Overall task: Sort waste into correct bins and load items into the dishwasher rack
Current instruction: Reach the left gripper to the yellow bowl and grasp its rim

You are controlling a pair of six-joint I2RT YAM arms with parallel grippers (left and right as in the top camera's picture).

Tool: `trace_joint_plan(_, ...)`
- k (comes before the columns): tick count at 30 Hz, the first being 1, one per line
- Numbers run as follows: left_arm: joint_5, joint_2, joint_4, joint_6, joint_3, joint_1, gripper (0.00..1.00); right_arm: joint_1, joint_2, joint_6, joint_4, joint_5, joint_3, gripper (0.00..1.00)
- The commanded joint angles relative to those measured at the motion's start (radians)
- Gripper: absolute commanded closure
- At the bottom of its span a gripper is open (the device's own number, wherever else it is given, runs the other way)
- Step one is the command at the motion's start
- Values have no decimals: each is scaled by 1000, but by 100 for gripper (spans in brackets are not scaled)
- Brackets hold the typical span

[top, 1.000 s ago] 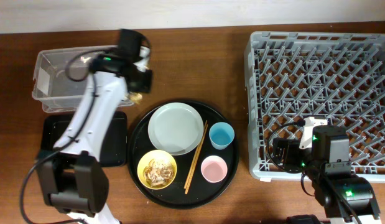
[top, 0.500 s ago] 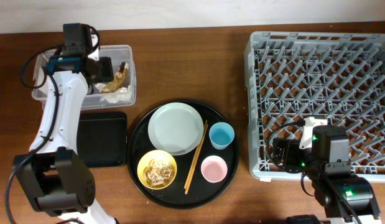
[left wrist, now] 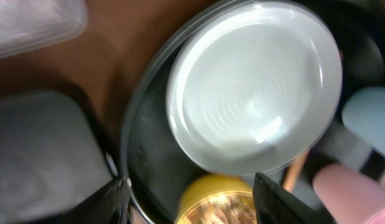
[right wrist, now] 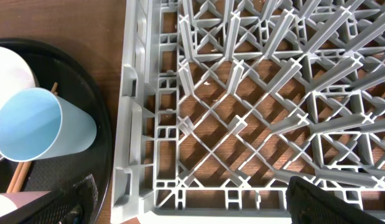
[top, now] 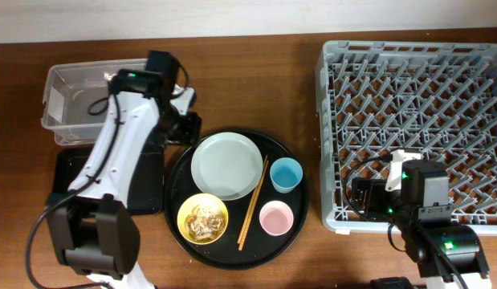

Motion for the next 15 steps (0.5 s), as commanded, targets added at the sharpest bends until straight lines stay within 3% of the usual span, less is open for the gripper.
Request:
trace_joint_plan(1,19,-12,-56,-130,-5,-71,37,4,-1,8,2,-2,26,2)
trace_joint_plan(7,19,-12,-79,-329,-147,-181,38,4,-1,8,-5,-3,26,2)
trace_joint_plan(15,19,-12,46,-464,-354,-282,38,4,-1,8,-12,-3,26,2)
